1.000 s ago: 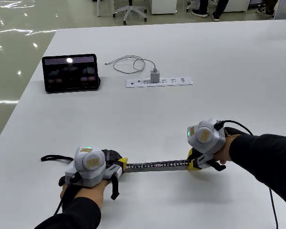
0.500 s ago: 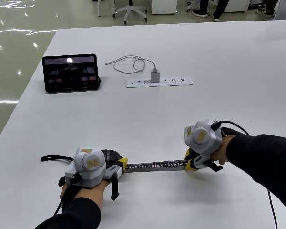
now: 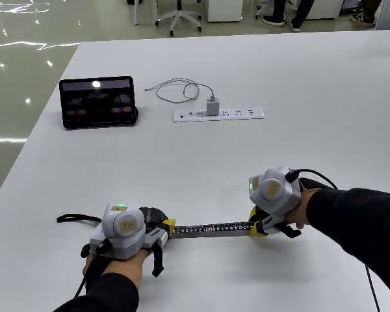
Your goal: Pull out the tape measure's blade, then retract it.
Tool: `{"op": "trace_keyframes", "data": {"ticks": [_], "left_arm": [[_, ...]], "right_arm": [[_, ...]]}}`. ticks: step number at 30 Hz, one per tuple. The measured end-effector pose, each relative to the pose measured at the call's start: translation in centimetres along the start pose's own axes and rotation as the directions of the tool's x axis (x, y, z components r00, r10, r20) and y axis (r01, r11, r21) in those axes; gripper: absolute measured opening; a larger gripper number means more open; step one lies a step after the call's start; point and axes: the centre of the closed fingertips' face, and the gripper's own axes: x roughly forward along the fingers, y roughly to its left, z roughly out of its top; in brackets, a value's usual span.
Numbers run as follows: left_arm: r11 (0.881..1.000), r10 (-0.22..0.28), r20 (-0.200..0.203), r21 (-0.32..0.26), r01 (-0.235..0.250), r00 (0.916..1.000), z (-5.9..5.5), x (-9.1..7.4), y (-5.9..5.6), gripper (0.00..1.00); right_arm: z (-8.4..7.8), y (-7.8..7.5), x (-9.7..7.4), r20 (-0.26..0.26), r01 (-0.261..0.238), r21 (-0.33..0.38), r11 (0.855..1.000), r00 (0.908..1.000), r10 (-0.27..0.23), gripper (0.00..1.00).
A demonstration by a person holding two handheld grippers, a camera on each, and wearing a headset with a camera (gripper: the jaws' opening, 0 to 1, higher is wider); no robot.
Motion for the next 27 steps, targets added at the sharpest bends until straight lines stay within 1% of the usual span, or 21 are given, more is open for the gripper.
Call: {"op": "trace_keyframes", "data": {"ticks": [13, 20, 27], "left_arm": [[1.000, -0.003, -0.002, -0.001, 0.003, 1.0000, -0.1, 0.0, -0.1, 0.61], [1.000, -0.004, -0.002, -0.002, 0.004, 1.0000, -0.1, -0.1, 0.0, 0.61], [1.000, -0.003, 0.002, -0.002, 0.003, 1.0000, -0.1, -0.1, 0.0, 0.61]], "right_arm": [[0.8, 0.2, 0.3, 0.009, 0.001, -0.004, 1.000, 1.0000, -0.001, 0.11], [1.2, 0.2, 0.5, 0.023, -0.001, -0.003, 1.000, 0.9997, 0.001, 0.11], [1.6, 0.4, 0.7, 0.031, -0.001, -0.016, 1.000, 0.9995, 0.001, 0.11]]}}
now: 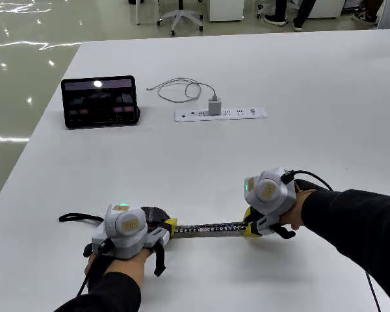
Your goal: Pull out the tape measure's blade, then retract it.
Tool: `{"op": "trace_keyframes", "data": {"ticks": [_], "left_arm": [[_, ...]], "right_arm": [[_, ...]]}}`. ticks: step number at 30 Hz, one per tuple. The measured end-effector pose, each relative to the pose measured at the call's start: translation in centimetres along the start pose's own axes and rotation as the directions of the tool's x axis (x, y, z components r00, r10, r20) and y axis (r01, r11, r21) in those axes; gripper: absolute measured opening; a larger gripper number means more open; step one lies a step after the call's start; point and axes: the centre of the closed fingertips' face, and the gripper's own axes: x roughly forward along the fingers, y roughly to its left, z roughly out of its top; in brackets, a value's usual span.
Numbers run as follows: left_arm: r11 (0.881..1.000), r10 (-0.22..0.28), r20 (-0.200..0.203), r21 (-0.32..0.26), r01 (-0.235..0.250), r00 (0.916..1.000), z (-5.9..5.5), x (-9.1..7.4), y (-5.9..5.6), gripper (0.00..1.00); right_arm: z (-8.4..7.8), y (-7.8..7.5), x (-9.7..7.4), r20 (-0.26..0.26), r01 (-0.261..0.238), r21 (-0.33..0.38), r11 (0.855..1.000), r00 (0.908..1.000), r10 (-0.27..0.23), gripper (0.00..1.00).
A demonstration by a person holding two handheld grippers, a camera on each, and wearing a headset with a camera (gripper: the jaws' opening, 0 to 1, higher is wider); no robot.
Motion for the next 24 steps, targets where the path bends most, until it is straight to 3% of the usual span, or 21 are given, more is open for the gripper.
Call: {"op": "trace_keyframes", "data": {"ticks": [24], "left_arm": [[1.000, -0.003, -0.004, 0.001, 0.003, 1.0000, 0.0, 0.0, 0.1, 0.61]], "right_arm": [[1.4, 0.5, 0.8, 0.039, 0.003, 0.008, 1.000, 0.9992, -0.003, 0.11]]}}
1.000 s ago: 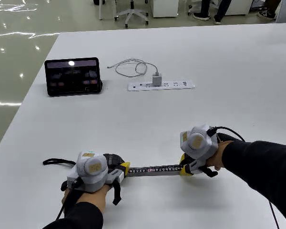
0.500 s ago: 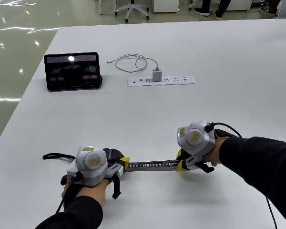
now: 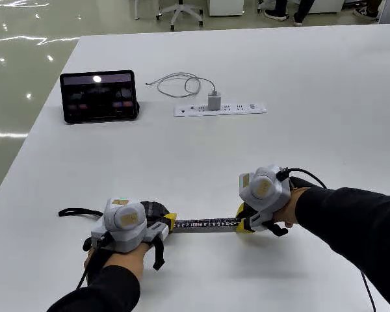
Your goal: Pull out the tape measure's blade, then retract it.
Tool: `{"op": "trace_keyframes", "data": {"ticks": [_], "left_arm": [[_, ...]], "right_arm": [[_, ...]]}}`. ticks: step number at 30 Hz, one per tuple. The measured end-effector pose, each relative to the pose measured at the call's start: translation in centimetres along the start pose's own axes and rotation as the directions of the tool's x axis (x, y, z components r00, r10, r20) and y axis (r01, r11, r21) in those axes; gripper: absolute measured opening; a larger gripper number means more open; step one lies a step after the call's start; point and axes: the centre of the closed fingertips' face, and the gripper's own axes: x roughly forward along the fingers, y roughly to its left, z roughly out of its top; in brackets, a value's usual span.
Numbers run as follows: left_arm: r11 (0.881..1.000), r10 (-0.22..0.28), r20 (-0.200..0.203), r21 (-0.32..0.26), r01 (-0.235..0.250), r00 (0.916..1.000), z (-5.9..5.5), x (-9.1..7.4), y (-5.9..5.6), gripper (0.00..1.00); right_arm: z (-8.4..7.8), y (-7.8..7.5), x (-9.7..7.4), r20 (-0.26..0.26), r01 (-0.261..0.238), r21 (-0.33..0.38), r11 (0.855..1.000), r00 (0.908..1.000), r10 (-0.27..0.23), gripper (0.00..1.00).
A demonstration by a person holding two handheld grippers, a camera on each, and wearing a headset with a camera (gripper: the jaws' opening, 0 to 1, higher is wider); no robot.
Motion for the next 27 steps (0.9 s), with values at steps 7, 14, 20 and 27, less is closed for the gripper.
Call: {"op": "trace_keyframes", "data": {"ticks": [7, 14, 20, 27], "left_arm": [[1.000, -0.001, 0.000, 0.001, 0.001, 1.0000, 0.0, 0.0, 0.0, 0.61], [1.000, -0.001, 0.000, 0.003, 0.001, 1.0000, 0.0, 0.1, 0.0, 0.61], [1.000, -0.001, -0.002, 0.002, 0.001, 1.0000, 0.0, 0.1, 0.0, 0.61], [1.000, 0.000, 0.000, 0.000, 0.000, 1.0000, 0.0, 0.1, 0.0, 0.61]], "right_arm": [[0.5, 0.1, 0.3, 0.010, 0.003, -0.001, 1.000, 0.9999, -0.003, 0.11], [0.9, 0.2, 0.5, 0.024, 0.003, -0.004, 1.000, 0.9997, -0.003, 0.11], [1.5, 0.4, 0.7, 0.034, -0.006, -0.012, 1.000, 0.9994, 0.006, 0.11], [1.7, 0.3, 0.9, 0.035, -0.005, -0.006, 1.000, 0.9994, 0.005, 0.11]]}}
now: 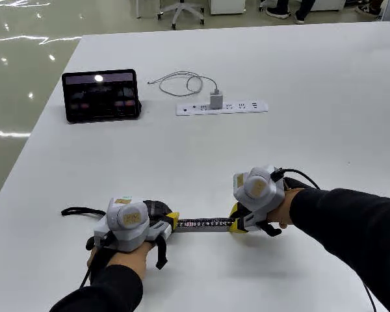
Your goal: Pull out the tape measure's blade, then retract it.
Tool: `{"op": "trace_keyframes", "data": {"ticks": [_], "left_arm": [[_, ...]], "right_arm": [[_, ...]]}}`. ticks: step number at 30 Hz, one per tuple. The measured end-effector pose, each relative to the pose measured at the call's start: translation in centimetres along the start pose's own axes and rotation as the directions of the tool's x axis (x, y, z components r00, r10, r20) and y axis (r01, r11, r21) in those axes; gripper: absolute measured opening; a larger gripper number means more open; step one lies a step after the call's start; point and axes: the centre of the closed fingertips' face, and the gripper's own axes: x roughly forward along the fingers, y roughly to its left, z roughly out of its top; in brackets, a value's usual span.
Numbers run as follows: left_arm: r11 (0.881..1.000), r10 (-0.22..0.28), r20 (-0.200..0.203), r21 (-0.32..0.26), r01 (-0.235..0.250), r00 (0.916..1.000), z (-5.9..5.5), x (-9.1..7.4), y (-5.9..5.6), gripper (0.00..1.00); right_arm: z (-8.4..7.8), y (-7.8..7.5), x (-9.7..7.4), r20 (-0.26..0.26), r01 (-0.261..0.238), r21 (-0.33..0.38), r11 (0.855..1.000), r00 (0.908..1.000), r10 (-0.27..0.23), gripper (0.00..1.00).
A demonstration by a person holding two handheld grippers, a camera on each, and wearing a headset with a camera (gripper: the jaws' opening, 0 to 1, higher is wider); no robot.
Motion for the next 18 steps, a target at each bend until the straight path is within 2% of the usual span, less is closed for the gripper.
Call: {"op": "trace_keyframes", "data": {"ticks": [18], "left_arm": [[1.000, -0.002, -0.006, -0.001, 0.002, 1.0000, -0.03, 0.00, 0.02, 0.61]], "right_arm": [[0.91, 0.03, 0.30, 0.019, 0.010, 0.013, 1.000, 0.9998, -0.010, 0.10]]}}
